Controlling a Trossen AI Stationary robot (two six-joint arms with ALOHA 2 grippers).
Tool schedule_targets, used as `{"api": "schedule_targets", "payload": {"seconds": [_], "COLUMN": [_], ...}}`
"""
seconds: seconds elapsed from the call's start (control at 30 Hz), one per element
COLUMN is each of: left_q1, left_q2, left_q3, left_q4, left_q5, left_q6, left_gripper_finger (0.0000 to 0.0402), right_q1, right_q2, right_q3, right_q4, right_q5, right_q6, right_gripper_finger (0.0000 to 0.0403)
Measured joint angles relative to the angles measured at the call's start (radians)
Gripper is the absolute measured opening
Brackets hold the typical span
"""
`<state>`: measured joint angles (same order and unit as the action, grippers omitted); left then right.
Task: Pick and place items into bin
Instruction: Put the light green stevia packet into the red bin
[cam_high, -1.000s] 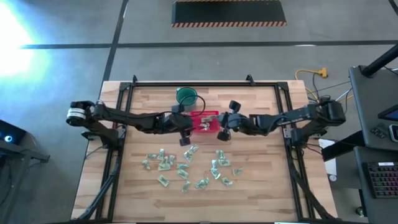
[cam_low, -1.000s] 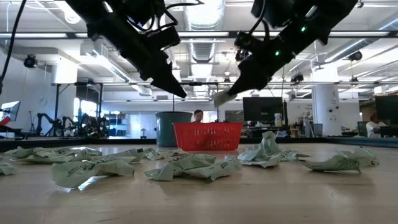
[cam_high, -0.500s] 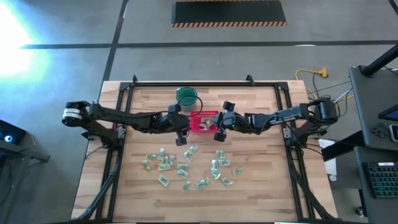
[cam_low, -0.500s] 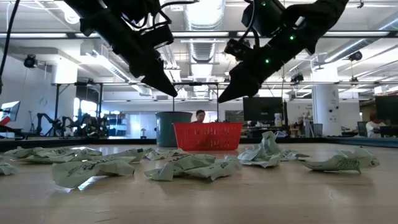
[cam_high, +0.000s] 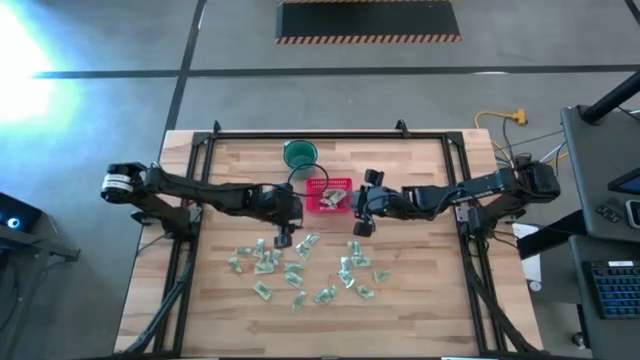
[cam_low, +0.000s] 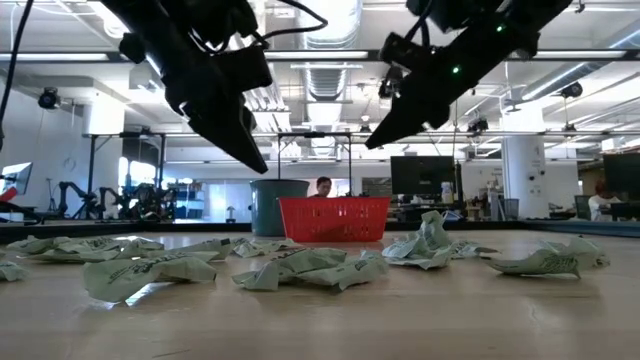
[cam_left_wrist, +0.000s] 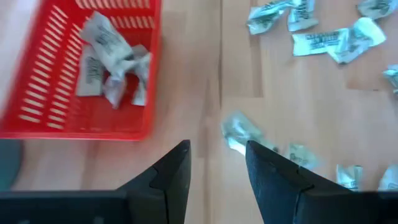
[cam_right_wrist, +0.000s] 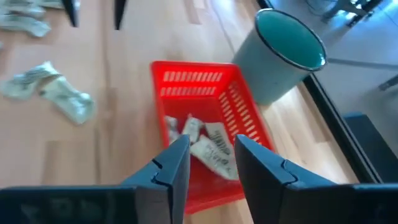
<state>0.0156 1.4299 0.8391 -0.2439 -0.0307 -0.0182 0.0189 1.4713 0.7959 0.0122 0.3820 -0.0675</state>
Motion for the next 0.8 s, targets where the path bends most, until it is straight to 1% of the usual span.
{"api": "schedule_targets", "payload": {"seconds": [0.1, 0.2, 0.37, 0.57, 0.8], "left_q1": [-0.004, -0.012, -0.039, -0.05, -0.05], "left_q2": [0.016, 0.04, 0.089, 0.121, 0.122], "left_q3": [-0.007, -0.02, -0.038, -0.04, -0.043], "left_q4": [0.002, 0.037, 0.063, 0.132, 0.143], "left_q5": [0.0, 0.0, 0.009, 0.014, 0.049], "left_q6": [-0.015, -0.066, -0.111, -0.139, -0.168], "left_gripper_finger": [0.0138, 0.0138, 0.0138, 0.0138, 0.0138], "right_q1": [0.032, 0.057, 0.081, 0.084, 0.086], "right_q2": [-0.023, -0.052, -0.1, -0.151, -0.163], "right_q3": [-0.001, -0.002, -0.002, -0.002, -0.008], "right_q4": [-0.021, -0.021, -0.025, -0.043, -0.07], "right_q5": [0.0, 0.0, 0.002, 0.002, 0.002], "right_q6": [0.01, -0.014, -0.026, -0.031, -0.019], "right_gripper_finger": [0.0109, 0.0102, 0.0091, 0.0082, 0.0077]}}
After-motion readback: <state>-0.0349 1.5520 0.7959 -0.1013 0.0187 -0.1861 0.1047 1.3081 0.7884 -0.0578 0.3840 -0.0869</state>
